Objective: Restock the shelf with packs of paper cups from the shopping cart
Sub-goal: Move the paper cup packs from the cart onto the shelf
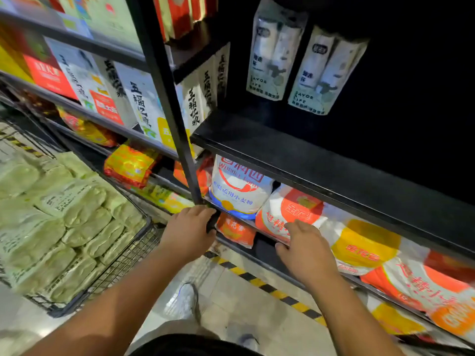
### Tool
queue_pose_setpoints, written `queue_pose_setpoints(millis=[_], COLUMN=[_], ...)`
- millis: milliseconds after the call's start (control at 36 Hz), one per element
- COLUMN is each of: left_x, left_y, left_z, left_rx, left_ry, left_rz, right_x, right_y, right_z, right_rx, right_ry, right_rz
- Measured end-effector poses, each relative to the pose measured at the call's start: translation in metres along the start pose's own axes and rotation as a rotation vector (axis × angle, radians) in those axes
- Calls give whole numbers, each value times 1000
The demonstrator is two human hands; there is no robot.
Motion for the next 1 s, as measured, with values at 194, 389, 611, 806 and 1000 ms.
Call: queue_pose_setpoints(millis=[194, 389, 611, 806, 1000], left_x=[27, 65, 90, 100, 98], left_y=[-86, -167, -309, -427, -487], left_z=[-47, -84, -150, -198, -218], left_rx=[155, 305, 484, 657, 754], left_ry=[80, 151, 156, 197, 188], left_rz=[30, -8, 6, 15, -75], right_x=[10, 21, -1, -31, -45], right_y=[-69, -169, -316, -439, -519], right_z=[-3, 8, 13, 12, 13], right_rx=[163, 284, 522, 670, 770], right_ry=[-14, -12, -49, -82, -183], right_rz=[15, -31, -85, -127, -199])
Point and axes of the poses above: each hand's wrist, its own z-axis towards the middle knuckle, its own x-axis out of the back of the hand, y = z × x, the point moved 2 cm from there along z, towards the middle knuckle, and after that the axes turned 9 degrees about y, right-handed, at the moved point
